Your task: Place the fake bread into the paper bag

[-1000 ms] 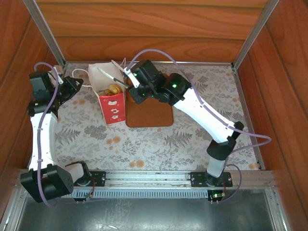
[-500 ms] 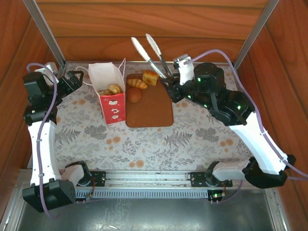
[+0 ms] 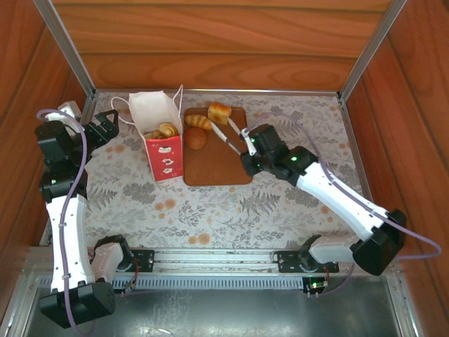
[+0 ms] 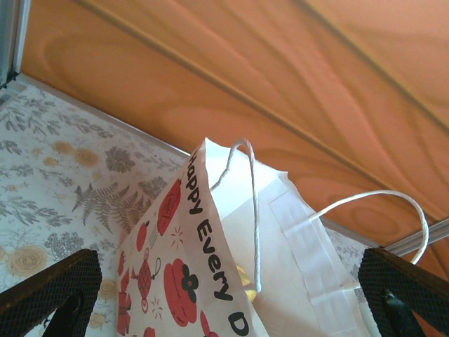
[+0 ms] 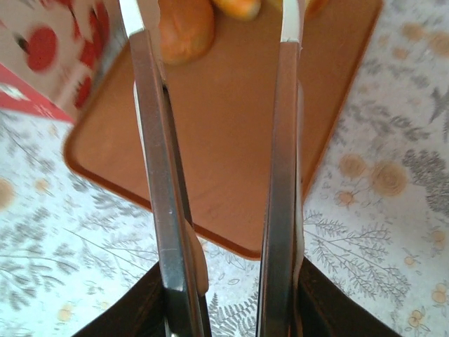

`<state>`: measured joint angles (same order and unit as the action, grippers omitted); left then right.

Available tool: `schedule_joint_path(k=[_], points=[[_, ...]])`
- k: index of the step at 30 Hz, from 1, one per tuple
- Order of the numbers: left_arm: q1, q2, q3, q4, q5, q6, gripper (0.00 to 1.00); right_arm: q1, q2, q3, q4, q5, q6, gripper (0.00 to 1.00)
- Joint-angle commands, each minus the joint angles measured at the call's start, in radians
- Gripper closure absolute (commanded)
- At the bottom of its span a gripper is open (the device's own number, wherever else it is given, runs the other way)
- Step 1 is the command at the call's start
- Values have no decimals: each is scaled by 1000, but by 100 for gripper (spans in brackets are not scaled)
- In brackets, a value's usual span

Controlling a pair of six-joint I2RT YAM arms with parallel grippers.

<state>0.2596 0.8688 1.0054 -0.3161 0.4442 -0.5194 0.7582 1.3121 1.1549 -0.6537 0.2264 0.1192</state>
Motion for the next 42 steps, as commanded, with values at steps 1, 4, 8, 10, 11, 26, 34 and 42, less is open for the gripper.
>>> schedule_joint_path(k=[1,4,8,10,11,26,34,42], points=[[-1,-23,-7,50,-28,17,0,-11,58,-31,152,-18,-77,61],[-2,-25,-13,58,-44,19,0,-13,135,-40,192,-32,-104,61],[-1,-13,-16,65,-59,24,0,-13,217,-37,237,-38,-123,61],[-1,-2,-15,68,-62,24,0,-13,253,-31,257,-31,-134,60],[-2,3,-14,70,-63,24,0,-13,267,-26,263,-29,-140,61],[-1,31,-6,81,-82,36,0,-13,450,50,281,-41,-174,54],[-1,40,-4,84,-80,34,0,-13,504,104,289,-39,-195,53],[-1,46,-1,87,-78,34,0,-14,560,165,278,-39,-213,52]])
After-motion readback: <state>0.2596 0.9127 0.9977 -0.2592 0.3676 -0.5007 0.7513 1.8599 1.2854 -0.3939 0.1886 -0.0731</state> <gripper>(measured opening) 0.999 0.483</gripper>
